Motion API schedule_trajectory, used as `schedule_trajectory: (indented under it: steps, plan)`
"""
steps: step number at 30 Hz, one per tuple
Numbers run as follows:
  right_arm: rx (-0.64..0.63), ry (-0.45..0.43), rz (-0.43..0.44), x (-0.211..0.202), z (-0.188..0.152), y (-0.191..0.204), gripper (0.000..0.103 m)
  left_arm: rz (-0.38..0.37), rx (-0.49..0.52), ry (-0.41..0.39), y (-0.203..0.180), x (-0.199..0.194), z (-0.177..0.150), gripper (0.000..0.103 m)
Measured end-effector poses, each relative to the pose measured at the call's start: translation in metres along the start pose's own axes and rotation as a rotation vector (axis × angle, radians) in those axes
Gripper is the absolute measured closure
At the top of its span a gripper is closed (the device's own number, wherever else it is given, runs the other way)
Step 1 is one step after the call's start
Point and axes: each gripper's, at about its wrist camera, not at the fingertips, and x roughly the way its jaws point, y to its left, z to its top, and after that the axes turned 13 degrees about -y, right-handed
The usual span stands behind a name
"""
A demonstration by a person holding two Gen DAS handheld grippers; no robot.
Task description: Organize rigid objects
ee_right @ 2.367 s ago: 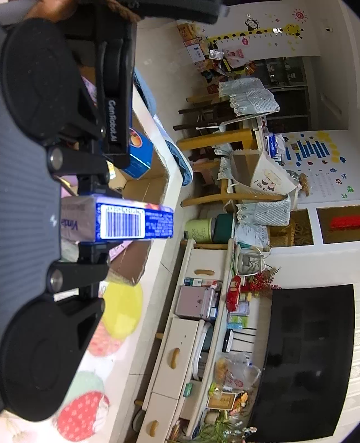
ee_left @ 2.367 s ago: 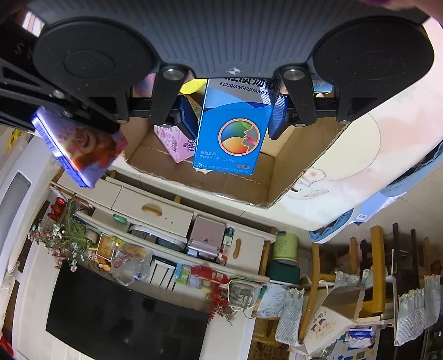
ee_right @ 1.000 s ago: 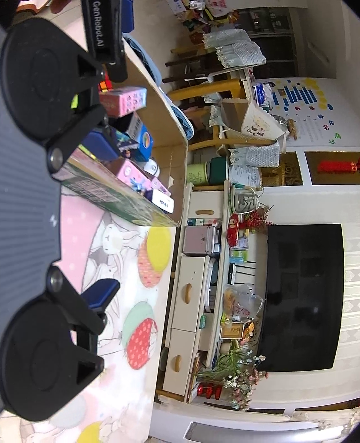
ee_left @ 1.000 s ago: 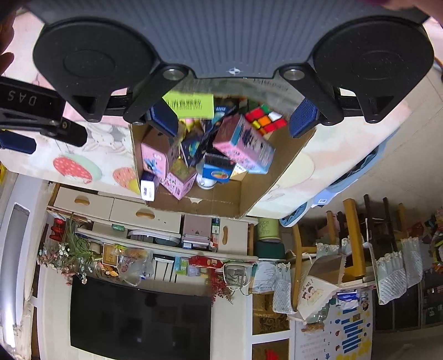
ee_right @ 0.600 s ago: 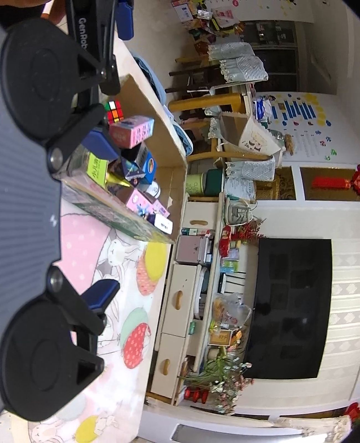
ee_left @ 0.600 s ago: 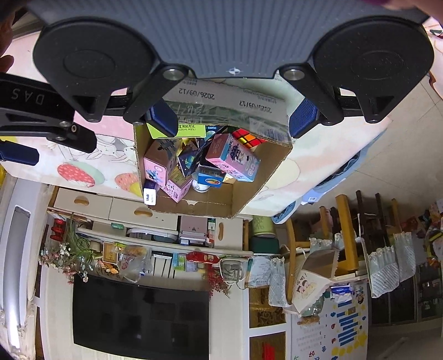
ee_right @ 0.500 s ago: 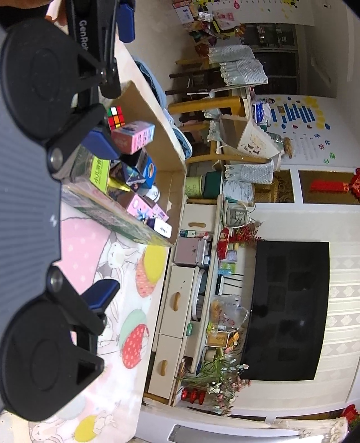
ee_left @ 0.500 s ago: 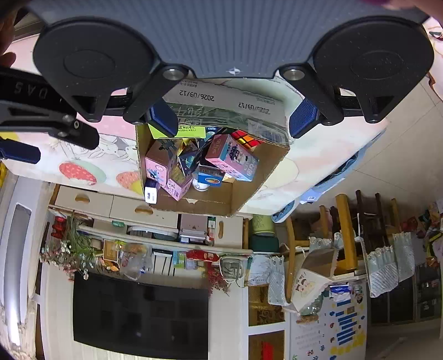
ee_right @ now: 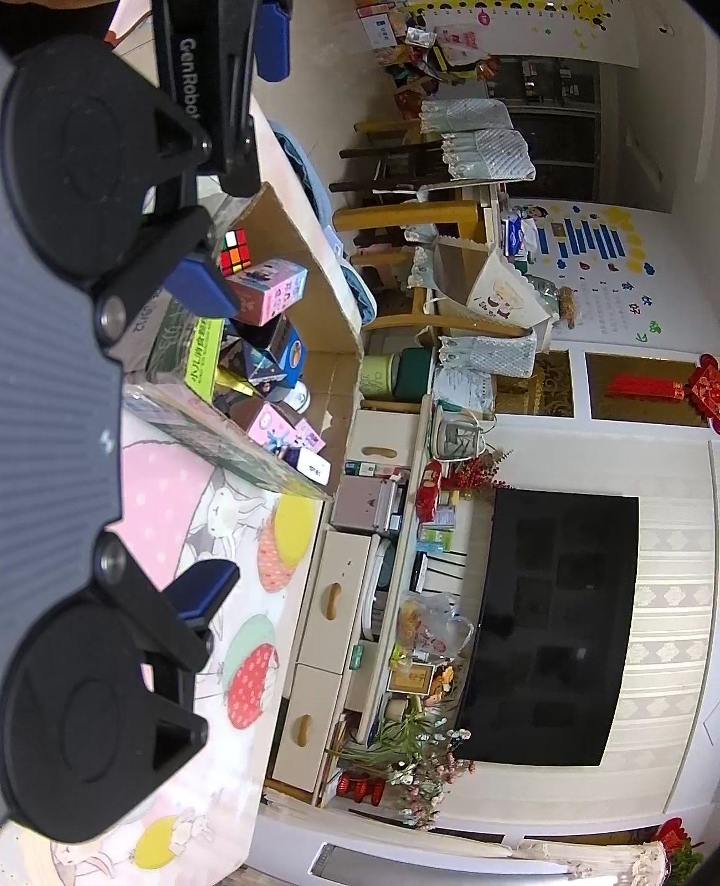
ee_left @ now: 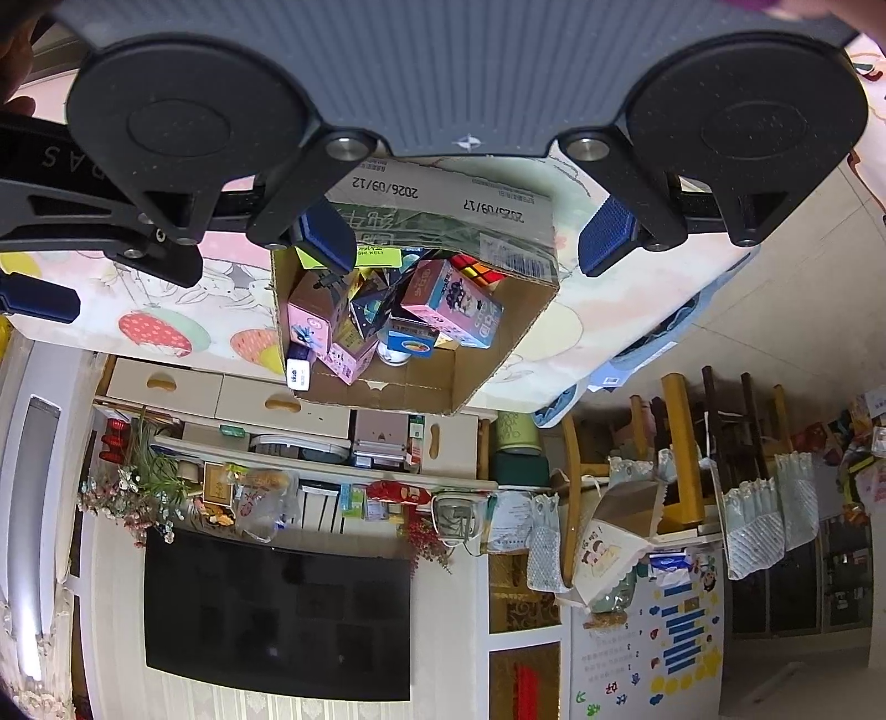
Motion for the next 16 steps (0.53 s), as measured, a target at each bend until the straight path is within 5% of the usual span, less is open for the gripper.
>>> schedule_trajectory:
  steps: [16]
  plan:
    - [0.038, 0.029, -0.015, 0.008, -0.015, -0.016, 0.009, 0.005, 0.027, 0.029, -0.026, 0.0, -0.006, 0.0]
